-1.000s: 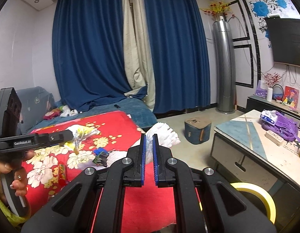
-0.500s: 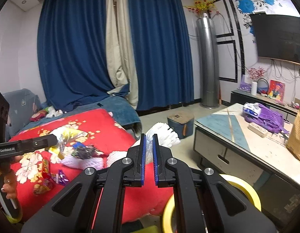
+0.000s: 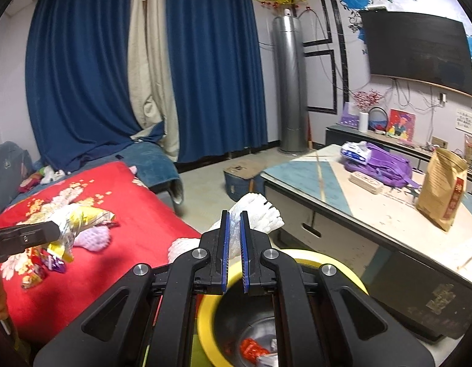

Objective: Collect trash
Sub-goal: 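Carry the wrapper and foam net over the bin with both tools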

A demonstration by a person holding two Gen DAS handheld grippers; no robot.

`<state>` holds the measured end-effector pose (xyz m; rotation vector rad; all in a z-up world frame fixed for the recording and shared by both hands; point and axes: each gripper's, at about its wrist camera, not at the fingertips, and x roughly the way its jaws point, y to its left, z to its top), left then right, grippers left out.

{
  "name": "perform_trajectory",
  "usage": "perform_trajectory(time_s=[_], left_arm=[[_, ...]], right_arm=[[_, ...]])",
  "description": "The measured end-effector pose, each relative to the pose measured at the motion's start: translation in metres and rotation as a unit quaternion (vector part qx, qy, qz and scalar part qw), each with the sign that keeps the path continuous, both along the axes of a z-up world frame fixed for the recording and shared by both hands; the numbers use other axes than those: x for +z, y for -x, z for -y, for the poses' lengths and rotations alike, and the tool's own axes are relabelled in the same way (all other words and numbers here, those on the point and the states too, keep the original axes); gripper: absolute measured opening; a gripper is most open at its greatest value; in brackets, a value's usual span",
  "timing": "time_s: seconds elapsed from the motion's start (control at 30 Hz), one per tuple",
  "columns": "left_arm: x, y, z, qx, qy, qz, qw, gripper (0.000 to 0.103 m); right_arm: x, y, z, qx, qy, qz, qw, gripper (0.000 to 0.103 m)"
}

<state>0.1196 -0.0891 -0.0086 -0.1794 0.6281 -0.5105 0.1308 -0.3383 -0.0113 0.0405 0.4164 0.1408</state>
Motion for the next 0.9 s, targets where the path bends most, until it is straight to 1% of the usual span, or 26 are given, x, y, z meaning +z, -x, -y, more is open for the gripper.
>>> perform_trajectory(time_s=[0.27,0.57,0.77,0.9], left_arm=[[-0.013,-0.004,0.034,-0.038,-0.019,-0.012,0.9990,0.027],[-0.030,-0.013,0.065,-0.073,-0.036,-0.027,0.9963,0.027],[-0.040,-0.019,0.089,-0.110,-0.049,-0.032,0.9922,0.027],[-0.049,-0.029,0.104,-0.132,-0.055,-0.051,0.9885,0.027]], right_arm=[[-0.016,0.007,0.023,-0.028,0.015,-0.013,0.999,0.007],[-0.031,0.009,0.048,-0.063,0.015,-0.034,0.997,0.007],[-0.039,0.009,0.063,-0.082,0.011,-0.049,0.995,0.007],[-0.046,0.010,0.073,-0.095,0.008,-0.061,0.994,0.007]])
